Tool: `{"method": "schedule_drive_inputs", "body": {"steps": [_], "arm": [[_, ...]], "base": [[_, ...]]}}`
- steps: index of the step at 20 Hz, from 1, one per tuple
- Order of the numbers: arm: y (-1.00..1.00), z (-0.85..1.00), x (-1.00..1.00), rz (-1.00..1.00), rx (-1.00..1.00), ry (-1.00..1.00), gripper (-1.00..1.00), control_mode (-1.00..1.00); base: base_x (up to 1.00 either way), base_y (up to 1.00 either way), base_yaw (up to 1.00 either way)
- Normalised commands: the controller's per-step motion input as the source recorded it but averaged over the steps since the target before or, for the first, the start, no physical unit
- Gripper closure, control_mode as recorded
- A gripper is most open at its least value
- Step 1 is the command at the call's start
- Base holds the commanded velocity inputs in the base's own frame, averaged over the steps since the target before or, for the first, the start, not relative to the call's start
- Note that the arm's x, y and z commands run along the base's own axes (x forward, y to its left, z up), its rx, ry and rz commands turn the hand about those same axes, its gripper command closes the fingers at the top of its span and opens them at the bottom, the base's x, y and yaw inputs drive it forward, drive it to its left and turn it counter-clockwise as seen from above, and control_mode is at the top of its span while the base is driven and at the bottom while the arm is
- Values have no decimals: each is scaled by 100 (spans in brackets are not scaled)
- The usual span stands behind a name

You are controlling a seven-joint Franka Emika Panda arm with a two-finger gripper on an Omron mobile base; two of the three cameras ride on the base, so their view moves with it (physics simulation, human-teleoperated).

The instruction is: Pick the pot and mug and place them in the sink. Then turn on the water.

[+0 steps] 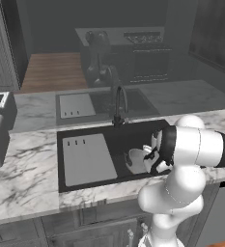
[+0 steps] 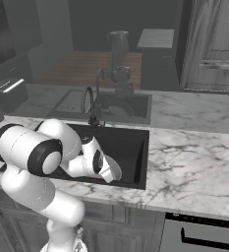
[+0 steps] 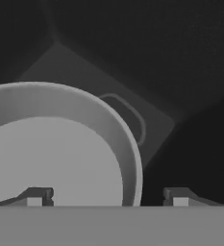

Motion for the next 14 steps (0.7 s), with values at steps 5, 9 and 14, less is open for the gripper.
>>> {"method": "schedule_drive_inputs", "body": {"steps": [5,9,14], "arm": [[-7,24,0,0,0,0,-100,-100],[-28,84,-6,0,6,0,-100,-100],[-44,94,-5,3,12,0,-100,-100]], "base": [[0,0,0],[0,0,0],[0,0,0]]}}
